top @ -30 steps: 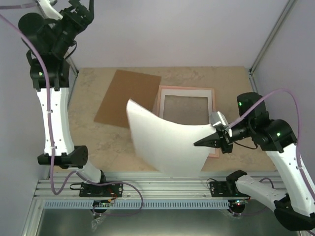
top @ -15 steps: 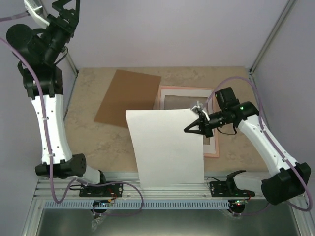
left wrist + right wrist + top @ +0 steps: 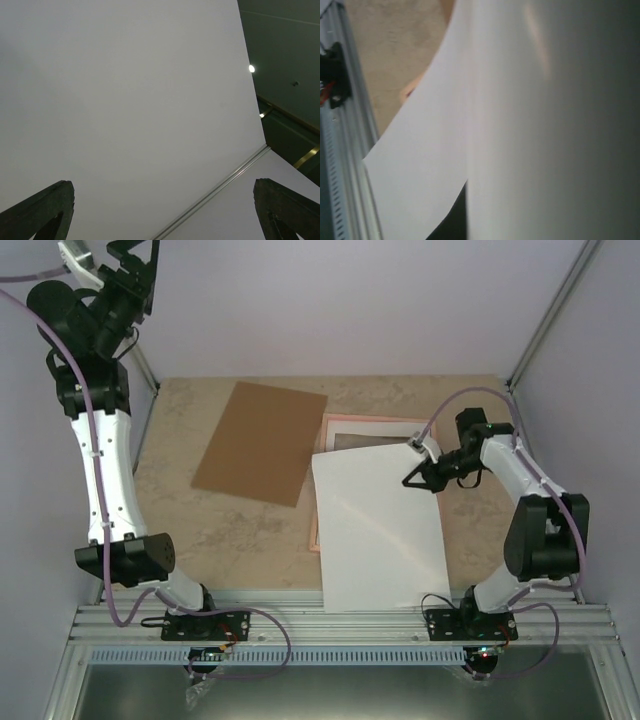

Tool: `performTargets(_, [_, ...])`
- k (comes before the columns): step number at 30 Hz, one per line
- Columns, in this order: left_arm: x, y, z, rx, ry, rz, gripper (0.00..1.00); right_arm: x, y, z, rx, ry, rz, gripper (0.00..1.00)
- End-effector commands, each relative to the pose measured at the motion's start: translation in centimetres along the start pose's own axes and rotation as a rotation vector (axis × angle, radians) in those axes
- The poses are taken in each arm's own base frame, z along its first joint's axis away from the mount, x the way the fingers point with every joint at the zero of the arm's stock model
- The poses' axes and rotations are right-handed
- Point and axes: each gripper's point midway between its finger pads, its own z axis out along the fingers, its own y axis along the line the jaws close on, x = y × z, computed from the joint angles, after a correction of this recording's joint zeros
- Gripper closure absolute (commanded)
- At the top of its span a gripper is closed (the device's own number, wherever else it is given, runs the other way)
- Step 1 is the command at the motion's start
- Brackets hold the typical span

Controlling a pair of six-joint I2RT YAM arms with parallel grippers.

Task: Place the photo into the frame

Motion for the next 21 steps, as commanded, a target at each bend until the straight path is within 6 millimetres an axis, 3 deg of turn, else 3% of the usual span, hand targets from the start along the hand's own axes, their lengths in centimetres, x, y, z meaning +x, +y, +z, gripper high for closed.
performTargets(1, [-0.3,-0.8,-0.5,0.016,0.008,0.035,0.0,-0.4,-4.1,-1.2,0.11,0.022,-0.033,0.99])
performTargets(9, [-0.9,-0.8,0.0,0.036,-0.016,0.055,0.01,-0.5,-10.1,-2.1,0.151,0.011,0.068,0.99])
performTargets(21, [1.3,3.0,-1.3,-0.113,0.036,0.139,0.01,-3.3,-14.0,-1.1,0.098,-0.074,0.202,0.99])
